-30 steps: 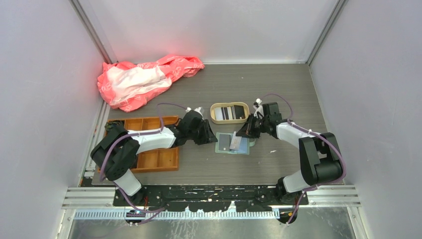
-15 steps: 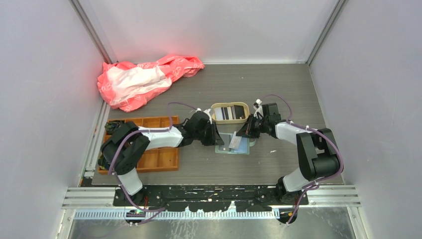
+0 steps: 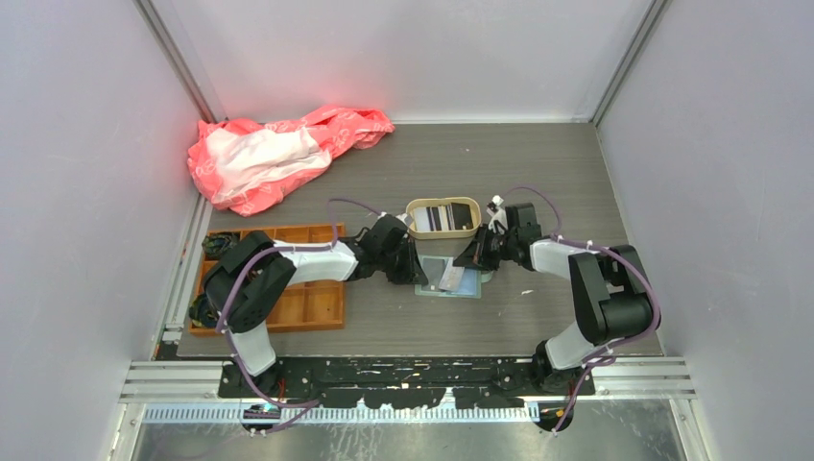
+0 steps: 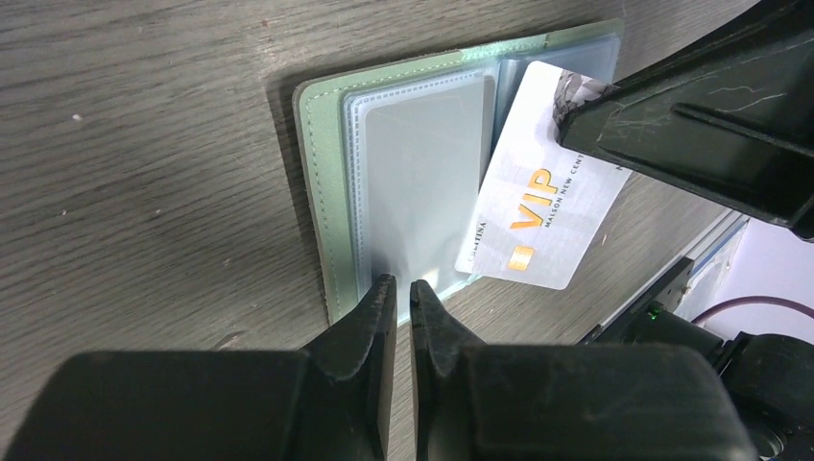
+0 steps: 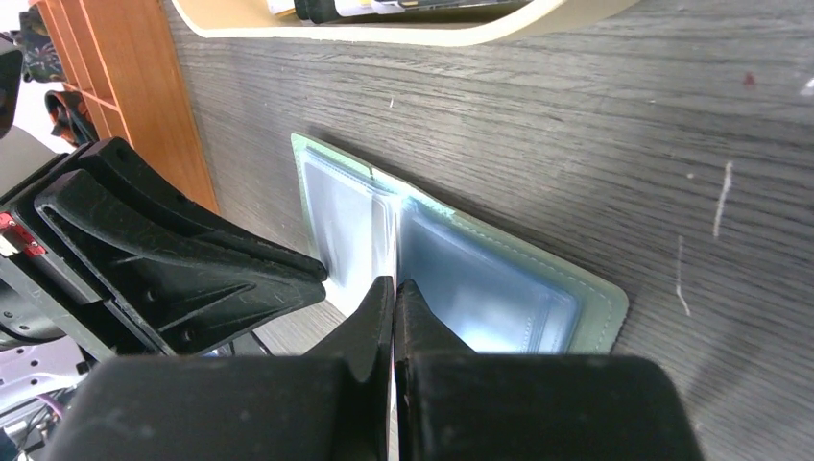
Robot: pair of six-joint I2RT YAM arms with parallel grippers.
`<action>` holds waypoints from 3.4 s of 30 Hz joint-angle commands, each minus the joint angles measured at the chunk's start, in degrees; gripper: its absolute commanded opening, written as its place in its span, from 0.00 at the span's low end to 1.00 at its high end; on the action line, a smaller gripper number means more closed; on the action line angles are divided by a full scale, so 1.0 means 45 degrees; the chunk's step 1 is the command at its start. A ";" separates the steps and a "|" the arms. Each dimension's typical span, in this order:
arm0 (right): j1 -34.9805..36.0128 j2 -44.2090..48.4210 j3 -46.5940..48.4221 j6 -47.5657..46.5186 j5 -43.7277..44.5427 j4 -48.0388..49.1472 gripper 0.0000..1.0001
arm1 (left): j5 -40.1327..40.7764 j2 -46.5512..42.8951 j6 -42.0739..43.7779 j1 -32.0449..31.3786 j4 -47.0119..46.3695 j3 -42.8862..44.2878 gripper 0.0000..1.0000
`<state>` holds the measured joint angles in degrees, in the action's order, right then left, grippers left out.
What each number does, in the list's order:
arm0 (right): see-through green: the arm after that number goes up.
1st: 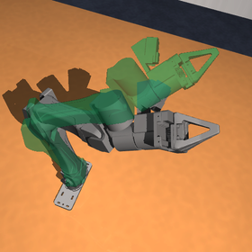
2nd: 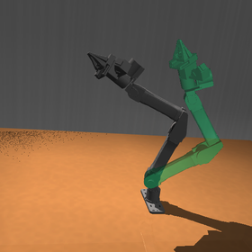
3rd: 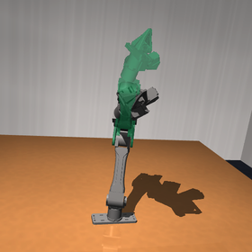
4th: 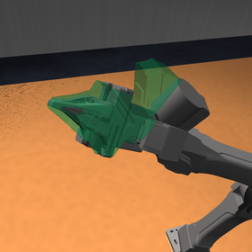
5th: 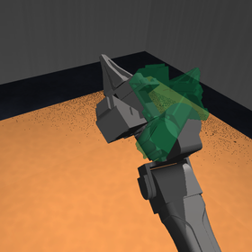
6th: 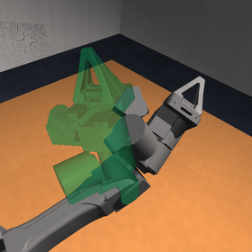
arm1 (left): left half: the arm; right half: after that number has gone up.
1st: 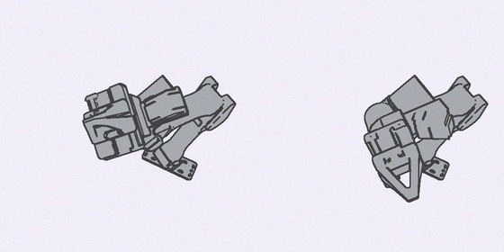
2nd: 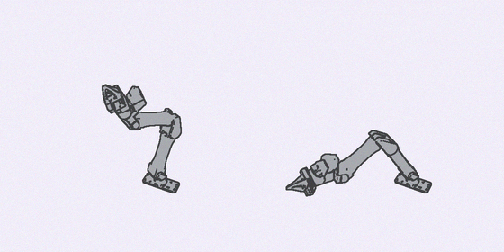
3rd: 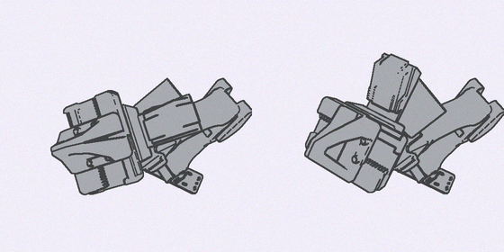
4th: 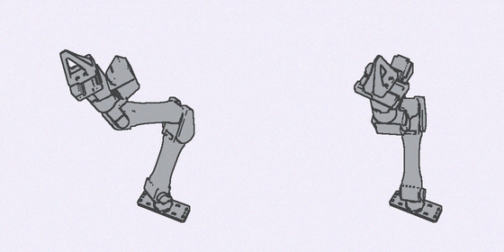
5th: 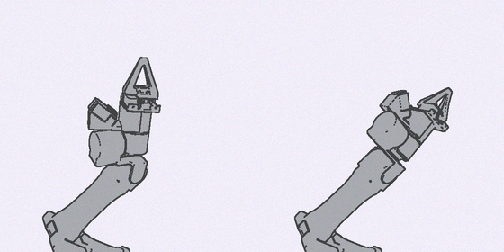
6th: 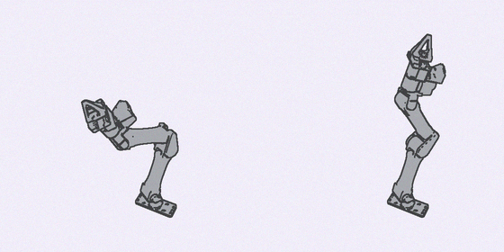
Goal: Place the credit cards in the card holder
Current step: Insert the credit card into the card holder.
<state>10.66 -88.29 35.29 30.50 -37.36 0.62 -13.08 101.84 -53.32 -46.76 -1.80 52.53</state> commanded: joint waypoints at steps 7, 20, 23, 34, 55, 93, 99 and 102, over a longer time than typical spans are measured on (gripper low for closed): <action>0.0032 -0.0937 0.0015 0.0292 -0.0947 0.1127 0.01 | 0.0204 0.0307 0.0439 0.0079 0.1005 0.0382 0.12; 0.0053 -0.2237 0.0682 -0.0220 -0.2297 0.0347 0.02 | -0.0242 0.0647 0.0618 0.0172 0.1041 0.0744 0.12; 0.0028 -0.2498 0.0776 -0.0097 -0.2259 0.0305 0.02 | -0.0329 0.0741 0.0636 0.0183 0.1085 0.0880 0.12; 0.0032 -0.2267 0.0853 -0.0460 -0.2308 -0.0689 0.07 | -0.0150 0.0691 0.0576 0.0387 0.1295 0.0867 0.12; 0.0031 -0.2645 0.0063 0.1083 -0.1971 0.2035 0.08 | -0.0828 0.0590 0.0221 0.0622 0.0472 0.0616 0.12; -0.0317 -0.2479 -0.0618 0.1093 -0.1782 0.3708 0.04 | -0.1424 0.0913 -0.0197 0.0604 0.0021 0.0571 0.17; -0.0334 -0.2919 -0.0665 0.1425 -0.1854 0.4092 0.04 | -0.1548 0.0964 -0.0241 0.0607 -0.0087 0.0606 0.17; -0.0322 -0.2995 -0.0691 0.1490 -0.1857 0.4133 0.04 | -0.1588 0.0925 -0.0267 0.0607 -0.0141 0.0592 0.18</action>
<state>9.37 -100.36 32.77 37.45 -50.63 16.32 -19.77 105.21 -54.33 -44.31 -1.85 55.68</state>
